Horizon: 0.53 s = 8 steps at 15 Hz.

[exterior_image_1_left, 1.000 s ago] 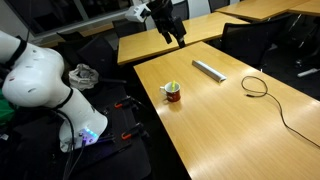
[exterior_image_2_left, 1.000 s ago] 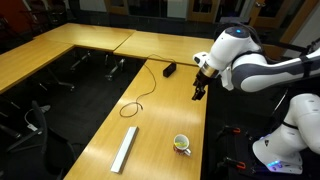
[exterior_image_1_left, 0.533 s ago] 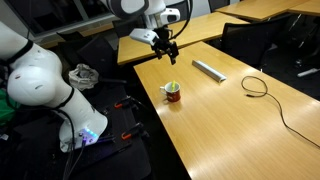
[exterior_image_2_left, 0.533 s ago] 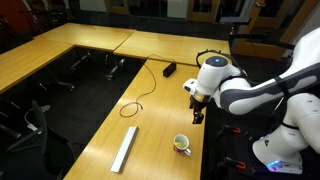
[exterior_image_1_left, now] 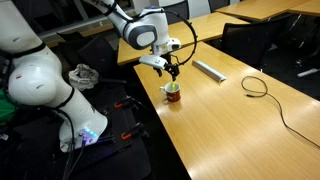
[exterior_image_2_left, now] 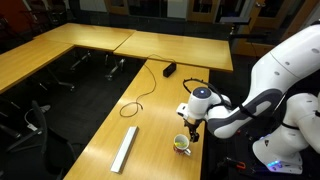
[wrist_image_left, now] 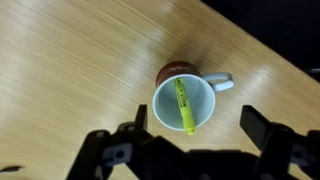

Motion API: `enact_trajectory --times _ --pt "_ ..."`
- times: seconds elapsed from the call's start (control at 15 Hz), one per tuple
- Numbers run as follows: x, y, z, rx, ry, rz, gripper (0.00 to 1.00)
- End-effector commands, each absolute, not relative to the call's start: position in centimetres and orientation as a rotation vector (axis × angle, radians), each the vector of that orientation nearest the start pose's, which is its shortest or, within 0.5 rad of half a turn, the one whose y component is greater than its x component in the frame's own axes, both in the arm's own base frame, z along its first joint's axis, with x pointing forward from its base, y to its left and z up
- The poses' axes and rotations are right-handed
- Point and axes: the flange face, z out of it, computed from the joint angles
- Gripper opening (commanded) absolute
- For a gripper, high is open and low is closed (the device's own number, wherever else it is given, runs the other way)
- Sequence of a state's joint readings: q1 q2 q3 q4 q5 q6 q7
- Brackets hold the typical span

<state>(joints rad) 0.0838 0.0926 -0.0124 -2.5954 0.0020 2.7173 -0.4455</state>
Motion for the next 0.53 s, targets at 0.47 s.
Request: enact_trajectory --times 0.47 --pt "45.17 3.52 21.27 -3.015 -0.844 -0.046 1.0"
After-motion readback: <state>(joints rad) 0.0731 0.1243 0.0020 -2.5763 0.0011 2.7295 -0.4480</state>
